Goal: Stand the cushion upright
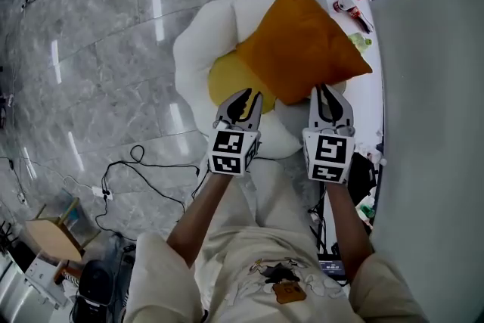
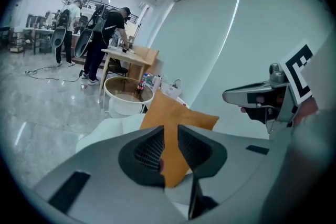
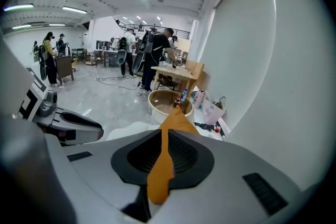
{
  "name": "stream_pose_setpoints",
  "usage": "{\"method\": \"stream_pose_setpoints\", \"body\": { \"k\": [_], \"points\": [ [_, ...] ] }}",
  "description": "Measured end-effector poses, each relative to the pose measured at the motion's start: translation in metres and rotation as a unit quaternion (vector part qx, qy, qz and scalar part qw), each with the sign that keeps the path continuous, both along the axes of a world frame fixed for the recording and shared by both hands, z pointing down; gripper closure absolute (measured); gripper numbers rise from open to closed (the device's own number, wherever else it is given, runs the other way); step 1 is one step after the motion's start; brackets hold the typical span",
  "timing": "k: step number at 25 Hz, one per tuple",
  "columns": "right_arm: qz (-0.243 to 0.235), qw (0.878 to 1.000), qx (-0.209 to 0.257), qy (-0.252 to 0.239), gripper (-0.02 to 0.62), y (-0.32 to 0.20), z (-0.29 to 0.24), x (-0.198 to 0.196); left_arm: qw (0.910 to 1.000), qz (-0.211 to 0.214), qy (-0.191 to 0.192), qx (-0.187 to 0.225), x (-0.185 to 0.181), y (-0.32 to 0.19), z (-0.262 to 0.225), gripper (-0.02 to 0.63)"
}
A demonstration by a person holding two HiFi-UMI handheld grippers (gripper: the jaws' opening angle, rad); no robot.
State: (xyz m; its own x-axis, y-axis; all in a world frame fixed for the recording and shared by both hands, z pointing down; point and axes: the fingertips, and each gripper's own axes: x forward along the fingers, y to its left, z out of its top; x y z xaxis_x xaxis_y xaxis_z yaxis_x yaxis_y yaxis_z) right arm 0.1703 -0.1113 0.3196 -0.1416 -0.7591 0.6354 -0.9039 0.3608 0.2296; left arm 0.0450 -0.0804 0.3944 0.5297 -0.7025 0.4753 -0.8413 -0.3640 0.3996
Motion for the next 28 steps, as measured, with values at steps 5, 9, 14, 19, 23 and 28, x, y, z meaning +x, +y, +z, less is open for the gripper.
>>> {"method": "stream_pose_setpoints", "body": {
  "k": [5, 9, 14, 19, 23, 28],
  "points": [
    [0.007, 0.999, -0.020, -0.040, 0.537, 0.013, -0.021, -0.011, 0.9998, -0.013, -0.014, -0.003, -0.024, 0.013, -0.041, 0.561],
    [-0.001, 0.998, -0.025, -0.054, 0.537, 0.022, -0.038, -0.017, 0.9998, -0.003, -0.019, 0.006, -0.029, 0.023, -0.072, 0.563],
    [-0.029, 0.997, -0.024, -0.062, 0.537, 0.032, -0.058, -0.042, 0.9991, 0.023, -0.031, 0.015, -0.035, 0.043, -0.101, 0.574],
    [-0.054, 0.995, -0.017, -0.078, 0.537, 0.038, -0.086, -0.073, 0.9983, 0.042, -0.032, 0.025, -0.041, 0.061, -0.135, 0.578],
    [-0.075, 0.993, -0.003, -0.088, 0.537, 0.046, -0.110, -0.097, 0.9974, 0.041, -0.041, 0.044, -0.056, 0.073, -0.165, 0.583],
    [-0.085, 0.991, 0.003, -0.107, 0.537, 0.061, -0.130, -0.119, 0.9973, 0.041, -0.035, 0.050, -0.082, 0.084, -0.187, 0.583]
  ]
}}
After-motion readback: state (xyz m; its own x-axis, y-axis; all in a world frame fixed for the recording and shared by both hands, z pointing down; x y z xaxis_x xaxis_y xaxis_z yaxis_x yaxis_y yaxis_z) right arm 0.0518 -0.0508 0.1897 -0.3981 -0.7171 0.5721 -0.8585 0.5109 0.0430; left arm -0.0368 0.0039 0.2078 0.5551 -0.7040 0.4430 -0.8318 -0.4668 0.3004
